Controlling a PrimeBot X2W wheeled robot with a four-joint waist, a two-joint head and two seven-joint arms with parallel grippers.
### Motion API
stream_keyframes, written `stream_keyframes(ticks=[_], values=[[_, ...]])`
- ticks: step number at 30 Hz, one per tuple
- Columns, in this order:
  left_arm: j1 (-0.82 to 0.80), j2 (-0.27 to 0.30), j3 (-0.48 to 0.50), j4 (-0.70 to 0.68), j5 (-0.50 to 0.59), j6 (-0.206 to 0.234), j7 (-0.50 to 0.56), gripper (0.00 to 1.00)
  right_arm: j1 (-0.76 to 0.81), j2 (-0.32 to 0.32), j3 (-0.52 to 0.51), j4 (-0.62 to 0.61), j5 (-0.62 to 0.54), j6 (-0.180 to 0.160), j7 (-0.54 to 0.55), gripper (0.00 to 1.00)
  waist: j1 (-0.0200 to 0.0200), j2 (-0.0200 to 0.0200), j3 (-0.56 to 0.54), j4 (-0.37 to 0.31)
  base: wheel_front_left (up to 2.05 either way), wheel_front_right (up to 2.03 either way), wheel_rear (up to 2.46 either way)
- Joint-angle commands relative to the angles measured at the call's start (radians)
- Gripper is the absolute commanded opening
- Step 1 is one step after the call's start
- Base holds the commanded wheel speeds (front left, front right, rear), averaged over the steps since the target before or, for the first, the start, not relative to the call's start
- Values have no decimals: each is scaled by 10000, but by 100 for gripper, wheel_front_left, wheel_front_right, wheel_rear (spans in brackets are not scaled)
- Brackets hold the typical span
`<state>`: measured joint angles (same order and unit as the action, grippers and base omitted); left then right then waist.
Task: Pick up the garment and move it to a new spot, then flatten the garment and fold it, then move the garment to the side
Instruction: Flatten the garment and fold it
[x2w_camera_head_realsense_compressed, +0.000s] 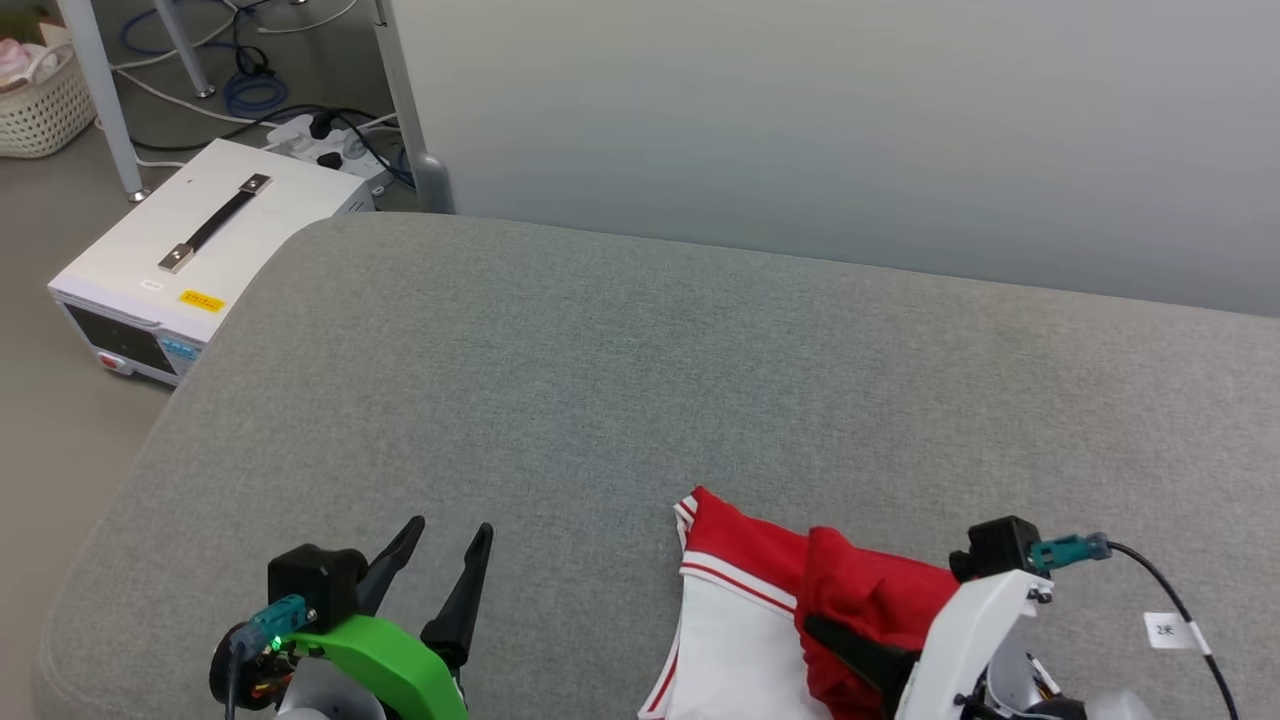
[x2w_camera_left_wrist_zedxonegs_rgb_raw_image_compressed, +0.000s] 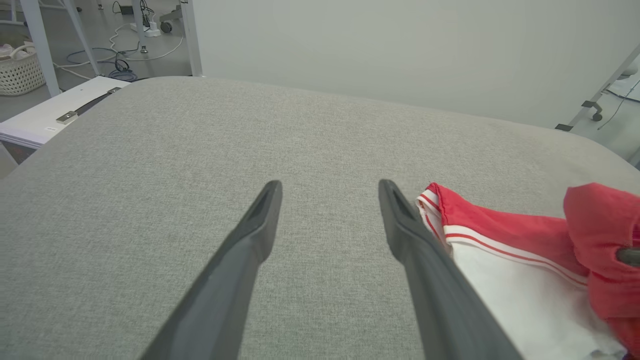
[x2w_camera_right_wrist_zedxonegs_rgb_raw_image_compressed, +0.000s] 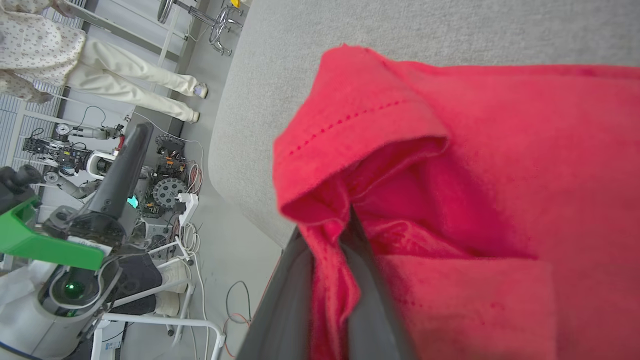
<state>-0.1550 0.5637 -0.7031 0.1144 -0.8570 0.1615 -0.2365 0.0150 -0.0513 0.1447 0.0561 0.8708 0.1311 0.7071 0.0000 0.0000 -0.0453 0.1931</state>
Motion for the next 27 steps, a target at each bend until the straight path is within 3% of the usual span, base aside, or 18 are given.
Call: stream_keyframes(ticks=[1, 9, 10, 11, 12, 13, 21, 27], values=[[-12, -6, 14, -17, -51, -37, 16, 100, -348, 8, 258, 318, 175, -4, -309, 0, 0, 0, 45, 124, 0, 0, 0], [-134, -65, -52, 61, -16, -63, 48, 100, -1705, 9, 1292, 2782, 1642, -4, -1953, 0, 0, 0, 261, 483, 0, 0, 0], [-142, -78, -54, 78, -20, -68, 45, 100, -1870, 9, 1400, 3087, 1581, -4, -2111, 5, 0, 0, 281, 513, 0, 0, 0], [-158, -98, -56, 100, -23, -70, 43, 100, -2059, 9, 1553, 3428, 1449, -4, -2261, 40, 0, 0, 307, 558, 0, 0, 0], [-167, -108, -52, 122, -26, -70, 38, 100, -2185, 10, 1671, 3646, 1391, -4, -2367, 90, 0, 0, 317, 586, 0, 0, 0], [-171, -116, -45, 153, -30, -72, 31, 100, -2306, 10, 1815, 3880, 1415, -4, -2469, 100, 0, 0, 320, 615, 0, 0, 0], [27, -39, 223, 259, -207, -6, -55, 100, -2637, 10, 2994, 3909, 2251, -4, -2494, 100, 0, 0, 63, 561, 0, 0, 0], [172, 37, 272, 87, -232, 21, -83, 100, -2688, 10, 2981, 3403, 2176, -4, -2411, 100, 0, 0, -166, 326, 0, 0, 0]])
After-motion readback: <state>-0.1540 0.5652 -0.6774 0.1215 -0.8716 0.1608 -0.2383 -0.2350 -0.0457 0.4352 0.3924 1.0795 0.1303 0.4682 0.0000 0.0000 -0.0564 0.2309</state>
